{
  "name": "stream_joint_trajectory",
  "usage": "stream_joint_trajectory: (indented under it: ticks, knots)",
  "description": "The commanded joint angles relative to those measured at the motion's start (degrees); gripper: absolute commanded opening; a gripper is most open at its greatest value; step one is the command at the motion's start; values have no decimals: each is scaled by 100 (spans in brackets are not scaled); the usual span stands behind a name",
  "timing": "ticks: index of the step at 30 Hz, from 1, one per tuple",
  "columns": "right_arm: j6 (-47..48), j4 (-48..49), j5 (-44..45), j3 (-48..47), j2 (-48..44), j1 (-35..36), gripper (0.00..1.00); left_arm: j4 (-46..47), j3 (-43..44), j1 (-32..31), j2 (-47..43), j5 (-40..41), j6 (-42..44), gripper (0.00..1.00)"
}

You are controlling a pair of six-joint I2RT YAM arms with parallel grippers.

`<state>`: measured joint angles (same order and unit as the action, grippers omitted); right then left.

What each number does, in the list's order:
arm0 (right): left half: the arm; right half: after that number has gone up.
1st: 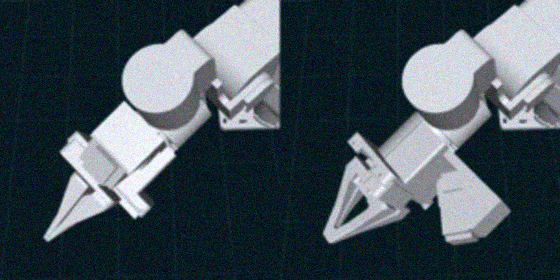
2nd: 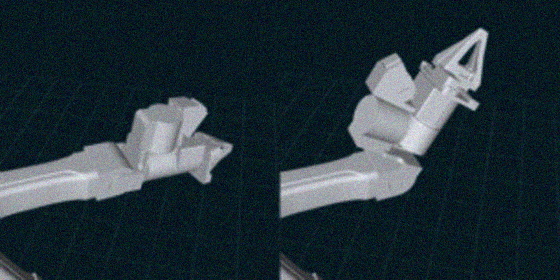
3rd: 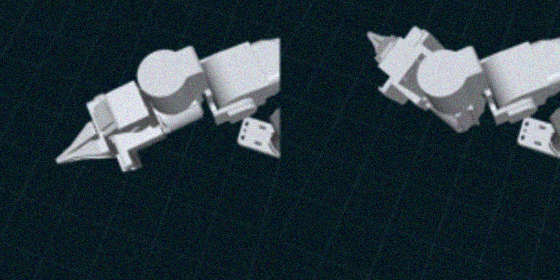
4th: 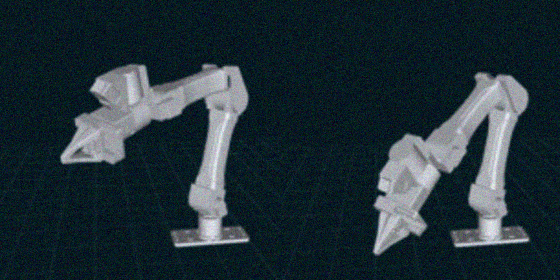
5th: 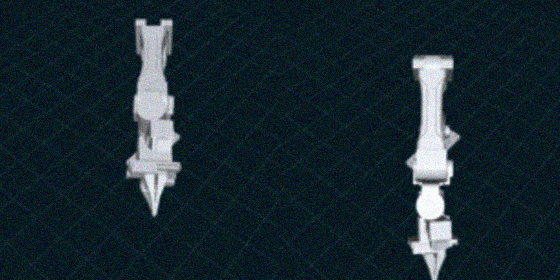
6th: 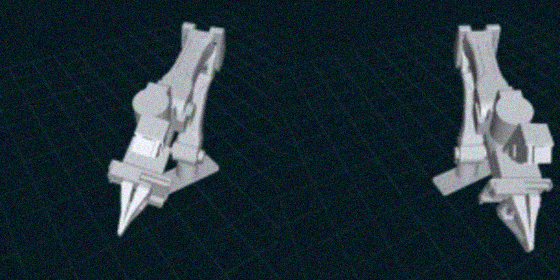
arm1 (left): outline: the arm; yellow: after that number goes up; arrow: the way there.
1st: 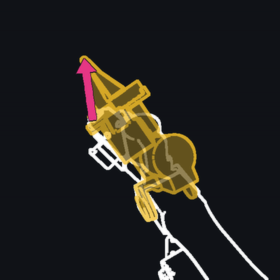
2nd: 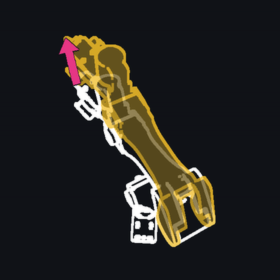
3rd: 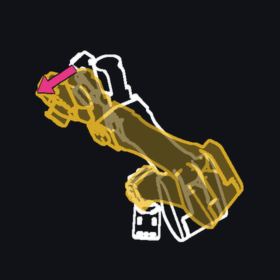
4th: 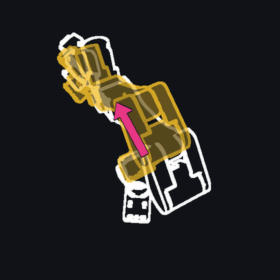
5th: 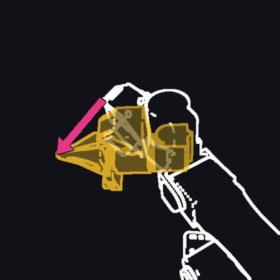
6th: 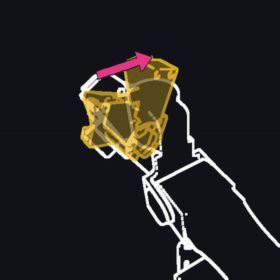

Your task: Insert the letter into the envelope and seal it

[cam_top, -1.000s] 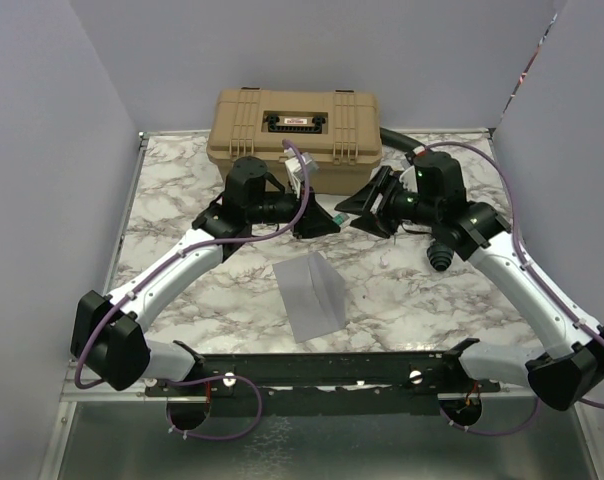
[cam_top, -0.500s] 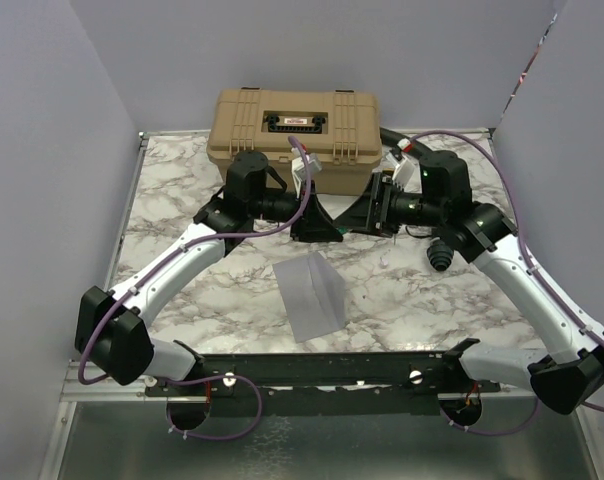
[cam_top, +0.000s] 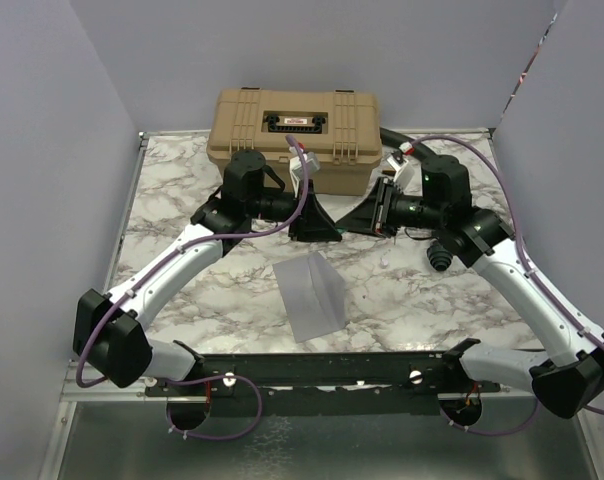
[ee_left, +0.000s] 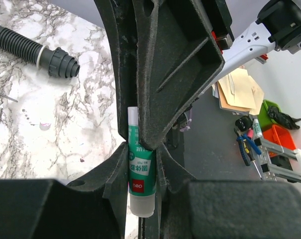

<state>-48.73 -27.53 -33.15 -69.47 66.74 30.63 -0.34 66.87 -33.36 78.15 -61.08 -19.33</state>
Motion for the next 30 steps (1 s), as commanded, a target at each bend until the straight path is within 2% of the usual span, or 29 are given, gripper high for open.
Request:
stream_joint_trajectory:
  ticks: [1, 3, 6, 7, 9, 13, 18, 22, 27, 30]
  knots:
    - [-196, 41, 188, 103, -182, 48, 5, 236, 70, -29, -251, 282, 3, 9]
    - [-249, 25, 504, 96, -307, 48, 1, 236, 28, -7, -297, 340, -70, 29]
    - [-292, 89, 987, 92, -542, 48, 0, 236, -119, 39, -385, 665, -247, 73]
    - [-309, 130, 1126, 110, -632, 44, 0, 236, -172, 47, -410, 884, -326, 82]
    - [-357, 200, 1402, 182, -808, 48, 0, 384, -259, 55, -403, 1170, -618, 89]
    - [-528, 404, 1722, 425, -1100, 44, 0, 1248, -532, 50, -300, 1186, -1714, 97]
    - [-835, 732, 1935, 703, -1378, 48, 0, 2595, -814, 58, -196, 1073, -3265, 94]
    - [-1099, 1062, 1994, 962, -1539, 45, 0, 2653, -886, 87, -323, 1063, -3335, 85]
    - [-1450, 1639, 1859, 1383, -1708, 42, 0, 2649, -976, 104, -376, 1030, -3440, 66]
    - [-1551, 1818, 1842, 1502, -1766, 46, 0, 2653, -1024, 109, -378, 1016, -3449, 59]
